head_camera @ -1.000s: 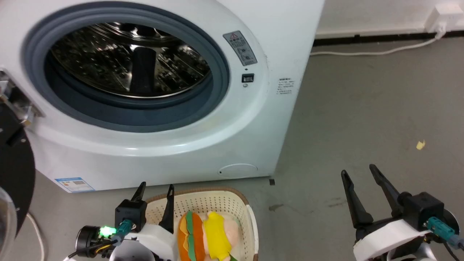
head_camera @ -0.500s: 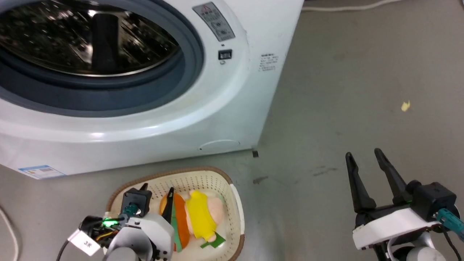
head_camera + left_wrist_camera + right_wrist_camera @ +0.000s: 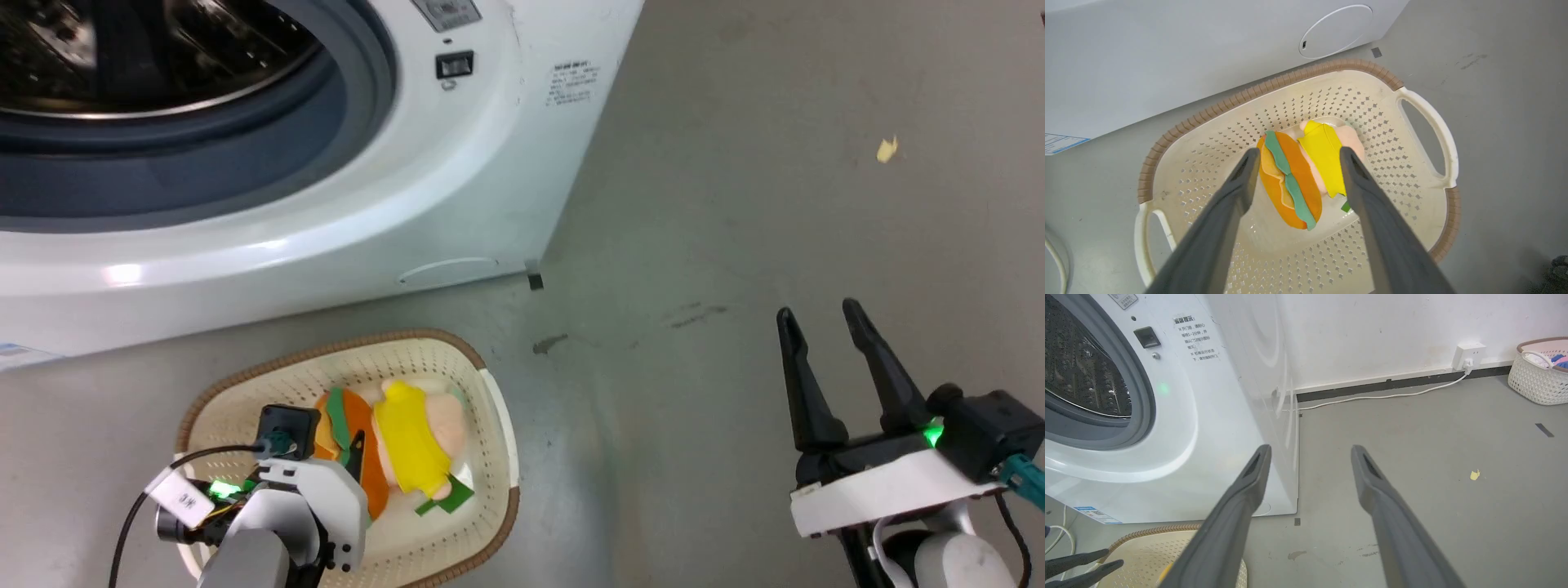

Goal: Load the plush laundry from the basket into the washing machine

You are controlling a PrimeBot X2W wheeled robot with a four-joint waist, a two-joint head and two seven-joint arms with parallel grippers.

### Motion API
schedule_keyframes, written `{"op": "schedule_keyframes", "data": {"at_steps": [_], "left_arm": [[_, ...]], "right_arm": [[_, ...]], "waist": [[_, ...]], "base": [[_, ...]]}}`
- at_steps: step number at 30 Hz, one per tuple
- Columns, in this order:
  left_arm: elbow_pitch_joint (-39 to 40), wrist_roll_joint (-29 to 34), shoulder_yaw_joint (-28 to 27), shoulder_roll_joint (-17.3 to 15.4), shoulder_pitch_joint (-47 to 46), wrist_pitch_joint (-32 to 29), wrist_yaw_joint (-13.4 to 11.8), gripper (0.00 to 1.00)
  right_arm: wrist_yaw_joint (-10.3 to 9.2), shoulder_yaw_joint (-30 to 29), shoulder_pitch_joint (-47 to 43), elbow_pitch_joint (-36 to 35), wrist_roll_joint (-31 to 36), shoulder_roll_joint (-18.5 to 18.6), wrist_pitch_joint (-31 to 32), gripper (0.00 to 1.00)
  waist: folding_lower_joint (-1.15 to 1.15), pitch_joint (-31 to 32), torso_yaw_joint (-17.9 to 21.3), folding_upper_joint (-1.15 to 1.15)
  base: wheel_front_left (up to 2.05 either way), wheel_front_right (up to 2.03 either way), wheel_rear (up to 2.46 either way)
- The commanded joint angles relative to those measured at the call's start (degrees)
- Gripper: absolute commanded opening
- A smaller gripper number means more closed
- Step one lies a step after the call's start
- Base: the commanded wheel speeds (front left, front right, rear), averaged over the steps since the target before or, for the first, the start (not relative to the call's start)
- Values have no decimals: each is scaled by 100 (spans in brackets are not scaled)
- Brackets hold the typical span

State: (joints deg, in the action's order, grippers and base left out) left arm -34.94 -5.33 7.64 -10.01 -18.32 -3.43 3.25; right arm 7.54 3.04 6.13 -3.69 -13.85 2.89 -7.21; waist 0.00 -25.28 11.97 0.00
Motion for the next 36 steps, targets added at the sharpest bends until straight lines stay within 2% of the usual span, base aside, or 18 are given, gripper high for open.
{"op": "schedule_keyframes", "data": {"at_steps": [1, 11, 19, 26, 36], "left_arm": [[-118, -31, 42, -35, -136, -31, 46, 100], [-654, -201, 210, -266, -669, -190, 109, 100], [-1092, -210, 385, -431, -1177, -326, -112, 100], [-1569, -325, 509, -525, -1552, -697, -76, 100], [-2155, -541, 574, -734, -2154, -922, -304, 100]], "right_arm": [[-3, 23, 131, -42, -69, -1, -54, 100], [-3, 137, 279, -135, -299, -1, -173, 100], [-4, 166, 385, -198, -489, -1, -269, 100], [-4, 304, 530, -266, -671, -1, -352, 100], [-4, 453, 664, -410, -898, -1, -471, 100]], "waist": [[0, -93, 57, 0], [0, -644, 278, 0], [0, -1133, 406, 0], [0, -1520, 493, 0], [0, -2066, 629, 0]], "base": [[0, 0, 0], [0, 0, 0], [0, 0, 0], [0, 0, 0], [0, 0, 0]]}}
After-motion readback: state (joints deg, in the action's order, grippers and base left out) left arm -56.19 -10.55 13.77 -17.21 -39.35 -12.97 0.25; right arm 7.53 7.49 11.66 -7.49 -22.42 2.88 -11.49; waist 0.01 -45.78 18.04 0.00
